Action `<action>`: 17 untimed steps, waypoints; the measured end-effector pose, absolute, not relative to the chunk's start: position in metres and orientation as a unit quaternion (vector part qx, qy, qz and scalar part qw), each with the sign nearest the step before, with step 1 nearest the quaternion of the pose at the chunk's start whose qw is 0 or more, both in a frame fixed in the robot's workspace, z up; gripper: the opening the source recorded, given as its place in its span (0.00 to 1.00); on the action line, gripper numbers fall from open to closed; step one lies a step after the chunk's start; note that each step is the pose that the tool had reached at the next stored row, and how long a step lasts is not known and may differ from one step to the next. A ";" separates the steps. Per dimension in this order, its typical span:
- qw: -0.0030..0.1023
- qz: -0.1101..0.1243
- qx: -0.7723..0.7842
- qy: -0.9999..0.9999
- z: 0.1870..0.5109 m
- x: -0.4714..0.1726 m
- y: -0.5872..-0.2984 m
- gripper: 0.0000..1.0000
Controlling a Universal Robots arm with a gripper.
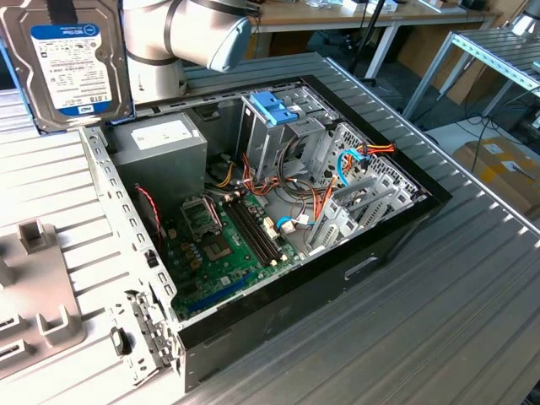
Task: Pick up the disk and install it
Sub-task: 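Pick up the disk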
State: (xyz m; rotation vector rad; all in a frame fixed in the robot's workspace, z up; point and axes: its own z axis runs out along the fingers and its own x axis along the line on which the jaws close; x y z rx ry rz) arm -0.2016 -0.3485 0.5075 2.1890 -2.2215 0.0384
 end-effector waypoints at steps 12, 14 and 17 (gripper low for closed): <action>0.011 0.012 0.702 -0.712 0.508 -0.169 -0.348 0.35; 0.011 0.012 0.702 -0.712 0.508 -0.161 -0.348 0.35; 0.011 0.012 0.702 -0.712 0.508 -0.149 -0.348 0.35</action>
